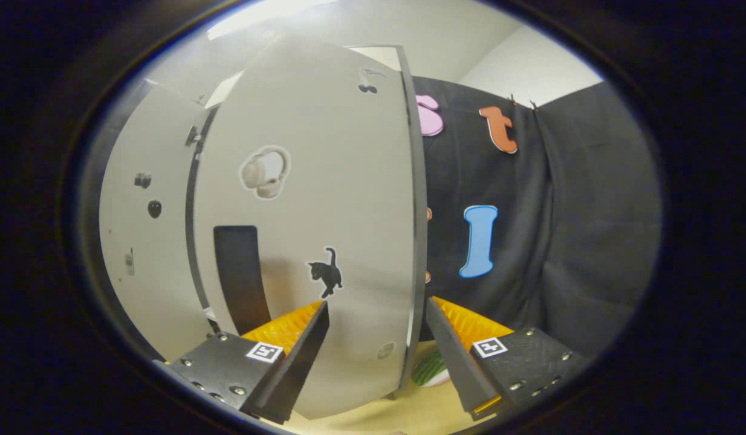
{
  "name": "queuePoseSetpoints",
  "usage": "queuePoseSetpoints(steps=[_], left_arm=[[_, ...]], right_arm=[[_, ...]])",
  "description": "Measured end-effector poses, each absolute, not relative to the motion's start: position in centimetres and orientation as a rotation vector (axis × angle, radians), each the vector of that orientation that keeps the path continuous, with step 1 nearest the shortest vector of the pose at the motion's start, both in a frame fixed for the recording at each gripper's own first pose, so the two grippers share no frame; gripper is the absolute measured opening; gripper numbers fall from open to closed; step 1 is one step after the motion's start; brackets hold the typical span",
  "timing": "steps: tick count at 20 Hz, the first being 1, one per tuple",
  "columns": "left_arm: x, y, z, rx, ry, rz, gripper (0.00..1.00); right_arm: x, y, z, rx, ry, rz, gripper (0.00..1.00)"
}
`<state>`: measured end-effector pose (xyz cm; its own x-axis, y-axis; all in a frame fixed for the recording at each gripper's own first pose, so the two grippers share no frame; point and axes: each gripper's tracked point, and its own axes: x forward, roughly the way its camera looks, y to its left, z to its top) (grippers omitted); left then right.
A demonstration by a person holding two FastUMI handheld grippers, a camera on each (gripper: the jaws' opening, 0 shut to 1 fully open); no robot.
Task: Grasp the bottle in the cabinet with the left hand and place it on the coaster, then close the right door with the right hand and the left door with the left hand.
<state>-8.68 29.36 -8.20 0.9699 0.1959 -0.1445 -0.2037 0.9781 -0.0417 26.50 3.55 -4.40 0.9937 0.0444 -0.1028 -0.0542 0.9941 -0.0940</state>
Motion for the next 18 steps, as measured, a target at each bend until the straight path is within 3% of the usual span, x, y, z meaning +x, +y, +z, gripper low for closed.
queuePoseSetpoints(steps=[6, 7, 9, 10, 11, 13, 14, 15, 18], left_arm=[[-4.9, 34.1, -7.5, -0.012, 0.125, 0.214, 0.96], [-4.0, 34.4, -7.3, -0.019, 0.108, 0.198, 0.95], [-2.1, 34.4, -7.0, -0.053, 0.080, 0.167, 0.94], [-1.2, 34.6, -6.9, -0.058, 0.073, 0.156, 0.95], [-0.2, 35.0, -6.7, -0.056, 0.072, 0.159, 0.95], [1.6, 35.0, -6.6, -0.054, 0.075, 0.144, 0.95], [2.4, 34.7, -6.2, -0.052, 0.067, 0.125, 0.94], [2.9, 35.2, -5.8, -0.045, 0.053, 0.143, 0.98], [4.0, 35.9, -5.2, -0.086, 0.048, 0.174, 0.96]], right_arm=[[21.7, 6.0, -4.7, -0.058, 0.108, 0.144, 0.99], [20.8, 6.4, -4.9, -0.027, 0.116, 0.156, 0.94], [18.6, 7.7, -5.0, 0.031, 0.123, 0.193, 0.98], [17.7, 8.1, -4.5, 0.055, 0.101, 0.200, 0.94], [16.4, 8.6, -4.0, 0.070, 0.084, 0.211, 0.99], [13.6, 9.0, -3.7, 0.083, 0.079, 0.223, 0.94], [12.2, 9.0, -3.4, 0.082, 0.079, 0.226, 0.98], [10.7, 8.7, -3.5, 0.087, 0.081, 0.220, 0.99], [6.0, 8.5, -3.5, 0.094, 0.100, 0.218, 0.99]])
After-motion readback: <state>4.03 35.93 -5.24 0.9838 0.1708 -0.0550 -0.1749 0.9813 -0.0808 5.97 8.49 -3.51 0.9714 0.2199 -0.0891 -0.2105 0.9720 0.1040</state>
